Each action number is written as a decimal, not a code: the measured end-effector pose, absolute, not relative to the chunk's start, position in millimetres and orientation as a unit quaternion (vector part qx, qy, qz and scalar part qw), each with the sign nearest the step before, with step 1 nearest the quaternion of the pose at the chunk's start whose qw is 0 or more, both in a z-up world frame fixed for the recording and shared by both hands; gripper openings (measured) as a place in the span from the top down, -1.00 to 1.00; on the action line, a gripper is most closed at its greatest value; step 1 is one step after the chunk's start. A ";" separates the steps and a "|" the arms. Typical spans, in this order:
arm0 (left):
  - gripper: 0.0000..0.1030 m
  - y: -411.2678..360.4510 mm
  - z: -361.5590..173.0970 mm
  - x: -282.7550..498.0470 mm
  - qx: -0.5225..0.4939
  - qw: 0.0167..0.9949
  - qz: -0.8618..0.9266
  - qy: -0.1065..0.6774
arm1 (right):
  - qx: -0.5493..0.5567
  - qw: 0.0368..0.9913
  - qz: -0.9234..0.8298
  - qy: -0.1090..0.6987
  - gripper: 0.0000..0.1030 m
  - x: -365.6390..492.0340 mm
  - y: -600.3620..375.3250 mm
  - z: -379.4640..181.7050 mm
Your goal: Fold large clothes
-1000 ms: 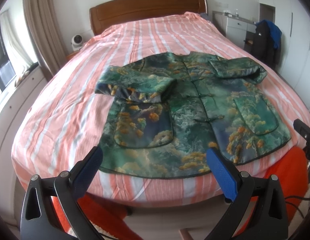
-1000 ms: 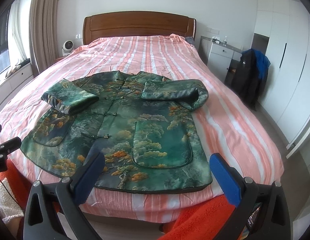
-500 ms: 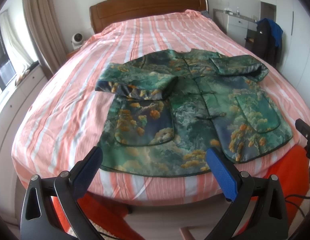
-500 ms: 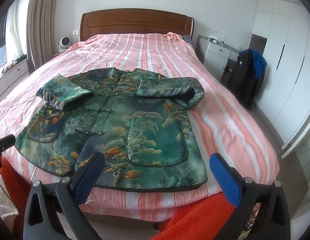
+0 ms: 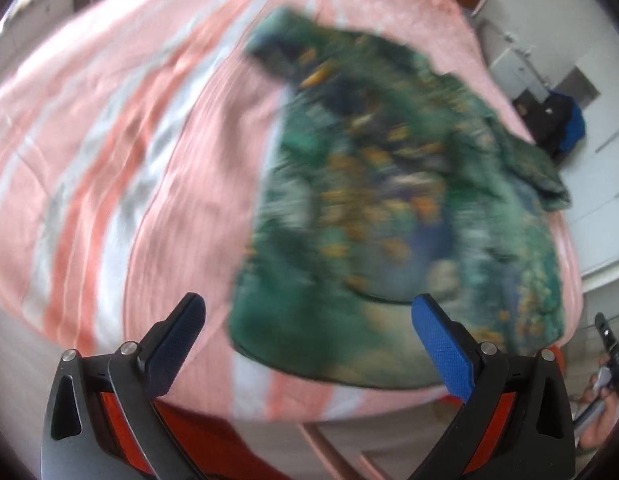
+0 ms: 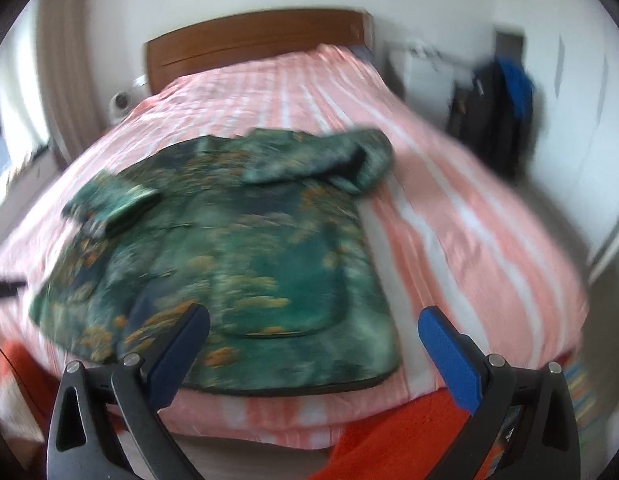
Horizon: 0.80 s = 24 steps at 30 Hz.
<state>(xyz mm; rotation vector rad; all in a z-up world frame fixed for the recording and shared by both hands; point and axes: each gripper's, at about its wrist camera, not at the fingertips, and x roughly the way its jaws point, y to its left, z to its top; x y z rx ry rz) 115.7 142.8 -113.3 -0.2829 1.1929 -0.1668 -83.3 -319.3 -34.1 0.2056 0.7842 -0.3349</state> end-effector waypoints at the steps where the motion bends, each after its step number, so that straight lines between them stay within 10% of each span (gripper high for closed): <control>1: -0.99 146.0 -127.5 124.1 -0.146 0.801 -0.101 0.572 | 0.132 0.897 -0.161 0.390 -0.99 -80.0 -341.3 -44.3; 6: -0.98 130.8 -161.2 138.3 -0.106 0.794 -0.100 0.590 | 0.234 0.852 -0.130 0.451 -0.99 -64.1 -411.3 -103.0; 8: -0.52 126.1 -156.7 130.9 -0.107 0.801 -0.102 0.581 | 0.248 0.843 -0.099 0.467 -0.99 -57.2 -416.5 -120.2; 10: 0.51 121.8 -151.6 121.8 -0.124 0.794 -0.119 0.583 | 0.248 0.835 -0.078 0.485 -0.99 -49.4 -414.4 -132.2; 12: 0.74 116.6 -143.7 110.3 -0.110 0.801 -0.108 0.579 | 0.249 0.828 -0.043 0.500 -0.78 -39.4 -406.0 -139.7; 16: 0.78 113.3 -124.0 75.4 -0.102 0.808 -0.108 0.570 | 0.189 0.829 -0.045 0.524 0.72 -26.2 -389.7 -137.9; 24: 0.60 97.5 -139.0 33.2 -0.041 0.802 -0.080 0.590 | 0.143 0.831 -0.064 0.534 0.73 -45.8 -374.2 -129.4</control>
